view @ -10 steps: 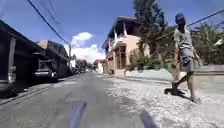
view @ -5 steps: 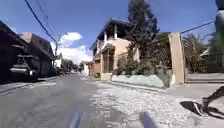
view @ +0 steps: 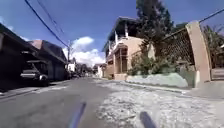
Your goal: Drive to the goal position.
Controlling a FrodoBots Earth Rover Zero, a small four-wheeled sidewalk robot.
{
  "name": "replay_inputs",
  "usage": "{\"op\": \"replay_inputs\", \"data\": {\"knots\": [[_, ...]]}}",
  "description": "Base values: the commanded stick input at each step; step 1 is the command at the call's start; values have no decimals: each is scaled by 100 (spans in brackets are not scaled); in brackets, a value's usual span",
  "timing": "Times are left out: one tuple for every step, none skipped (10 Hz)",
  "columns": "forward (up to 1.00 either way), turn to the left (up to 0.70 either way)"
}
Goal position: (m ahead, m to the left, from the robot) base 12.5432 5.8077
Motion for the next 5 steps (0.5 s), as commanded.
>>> {"op": "replay_inputs", "data": {"knots": [[100, 12], [100, 12], [100, 9], [100, 19], [100, 23]]}}
